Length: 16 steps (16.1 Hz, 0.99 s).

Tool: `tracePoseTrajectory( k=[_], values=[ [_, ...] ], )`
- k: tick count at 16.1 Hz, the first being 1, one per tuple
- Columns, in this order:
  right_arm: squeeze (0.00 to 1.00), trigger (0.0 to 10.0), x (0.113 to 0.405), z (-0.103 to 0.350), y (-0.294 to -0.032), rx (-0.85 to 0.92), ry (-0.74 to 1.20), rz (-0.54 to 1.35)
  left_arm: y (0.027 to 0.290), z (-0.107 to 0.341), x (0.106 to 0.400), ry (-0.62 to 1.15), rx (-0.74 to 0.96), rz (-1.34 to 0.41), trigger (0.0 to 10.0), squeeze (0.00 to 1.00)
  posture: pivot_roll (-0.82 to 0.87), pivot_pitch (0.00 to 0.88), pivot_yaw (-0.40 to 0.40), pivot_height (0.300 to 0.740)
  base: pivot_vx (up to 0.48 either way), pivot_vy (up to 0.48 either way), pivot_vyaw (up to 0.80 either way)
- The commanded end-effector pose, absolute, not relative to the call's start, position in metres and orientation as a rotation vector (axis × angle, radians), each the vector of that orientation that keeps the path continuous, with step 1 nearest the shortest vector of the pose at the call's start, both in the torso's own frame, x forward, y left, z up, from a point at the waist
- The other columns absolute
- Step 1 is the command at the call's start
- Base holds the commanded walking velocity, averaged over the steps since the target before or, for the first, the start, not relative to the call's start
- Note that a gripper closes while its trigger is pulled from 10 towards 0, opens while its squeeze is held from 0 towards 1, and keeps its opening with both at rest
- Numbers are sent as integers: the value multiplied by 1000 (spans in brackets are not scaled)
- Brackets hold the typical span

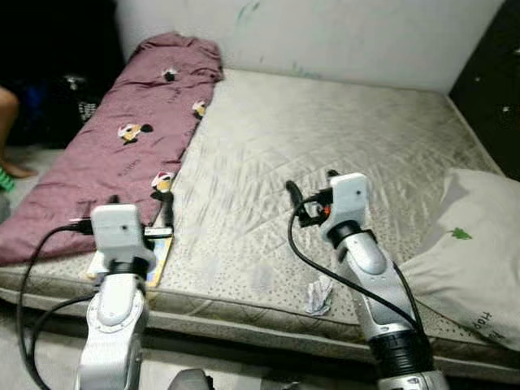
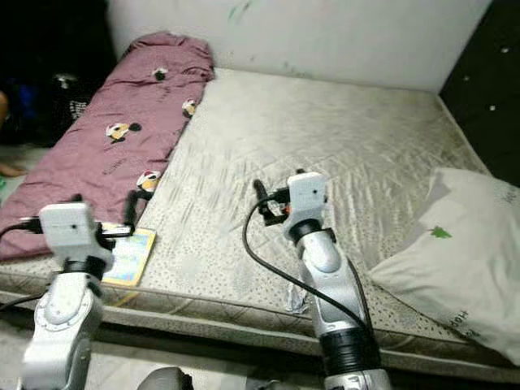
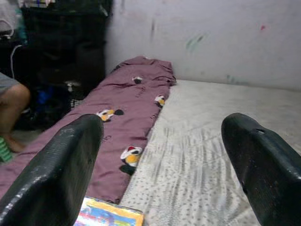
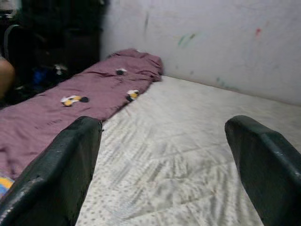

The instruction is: Clean up the room

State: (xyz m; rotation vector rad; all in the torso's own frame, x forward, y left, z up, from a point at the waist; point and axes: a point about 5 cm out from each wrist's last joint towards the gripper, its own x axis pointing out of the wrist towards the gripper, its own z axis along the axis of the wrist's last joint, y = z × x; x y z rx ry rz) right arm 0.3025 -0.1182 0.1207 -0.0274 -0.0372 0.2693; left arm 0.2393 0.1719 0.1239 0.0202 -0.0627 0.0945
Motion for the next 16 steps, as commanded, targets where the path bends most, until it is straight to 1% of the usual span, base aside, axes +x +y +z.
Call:
tracePoseTrajectory(
  k=[1, 5, 9, 16],
  values=[
    [0, 10000, 304, 122, -126, -29, -32, 238, 168, 124, 241, -56, 17, 83, 10000, 0, 13, 0, -43, 740, 0, 0, 0],
    [0, 10000, 305, 121, -128, -28, -22, 226, 167, 123, 241, -54, 29, 81, 10000, 0, 14, 0, -45, 740, 0, 0, -734],
    [0, 10000, 304, 120, -128, -36, -23, 235, 166, 123, 241, -51, 30, 76, 10000, 0, 13, 0, -52, 740, 0, 0, 0],
    [0, 10000, 304, 119, -129, -41, -21, 237, 164, 122, 240, -53, 24, 69, 10000, 0, 15, 0, -57, 740, 0, -327, 0]
  ],
)
